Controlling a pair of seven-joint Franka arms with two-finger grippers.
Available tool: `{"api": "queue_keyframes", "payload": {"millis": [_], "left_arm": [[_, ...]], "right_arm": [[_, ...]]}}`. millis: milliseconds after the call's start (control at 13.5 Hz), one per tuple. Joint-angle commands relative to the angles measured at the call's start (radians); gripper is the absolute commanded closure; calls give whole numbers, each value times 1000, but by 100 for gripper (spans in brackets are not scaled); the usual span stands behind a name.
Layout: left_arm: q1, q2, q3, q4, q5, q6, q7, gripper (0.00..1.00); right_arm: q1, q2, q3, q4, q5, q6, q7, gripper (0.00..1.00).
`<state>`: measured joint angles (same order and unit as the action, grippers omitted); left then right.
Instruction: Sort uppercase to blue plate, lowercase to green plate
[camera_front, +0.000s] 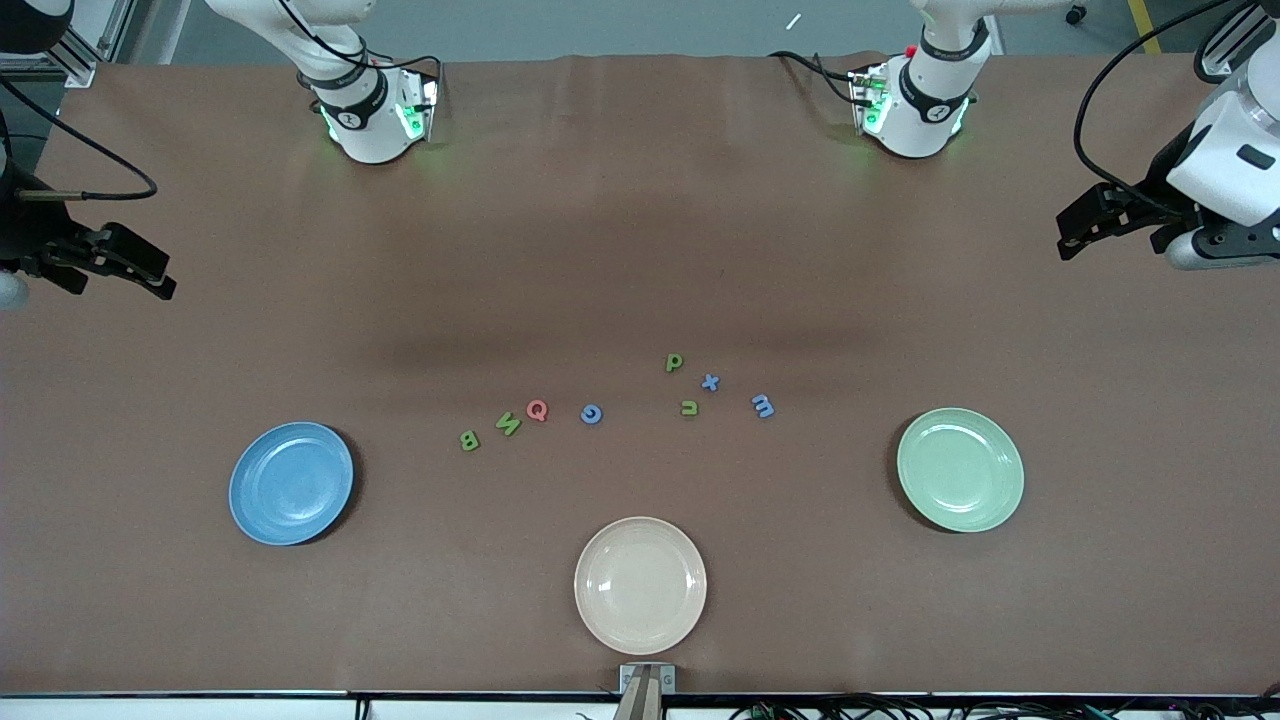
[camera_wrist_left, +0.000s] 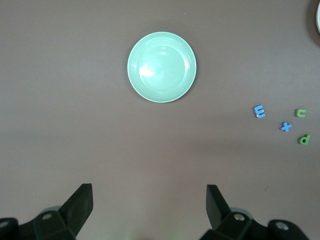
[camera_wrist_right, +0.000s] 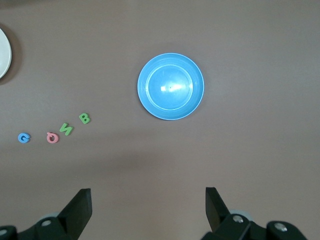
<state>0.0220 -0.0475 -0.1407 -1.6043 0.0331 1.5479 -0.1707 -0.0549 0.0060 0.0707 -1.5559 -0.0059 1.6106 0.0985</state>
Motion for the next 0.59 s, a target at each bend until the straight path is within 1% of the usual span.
{"api": "queue_keyframes", "payload": {"millis": [0, 148, 295, 369, 517], "left_arm": [[4, 9, -7, 23, 1, -26, -21, 0], [3, 11, -7, 27, 1, -28, -21, 0], [-2, 23, -7, 26, 4, -28, -15, 0], [-7, 32, -10, 27, 5, -23, -27, 0], [-11, 87, -17, 27, 11, 13, -24, 0]], "right_arm": [[-2, -14, 1, -12, -11, -8, 15, 0], [0, -14, 0, -13, -12, -8, -2, 0], [-8, -14, -2, -12, -12, -8, -78, 0], [-10, -12, -5, -12, -11, -8, -82, 0], [-2, 5, -5, -10, -8, -8, -83, 0]]}}
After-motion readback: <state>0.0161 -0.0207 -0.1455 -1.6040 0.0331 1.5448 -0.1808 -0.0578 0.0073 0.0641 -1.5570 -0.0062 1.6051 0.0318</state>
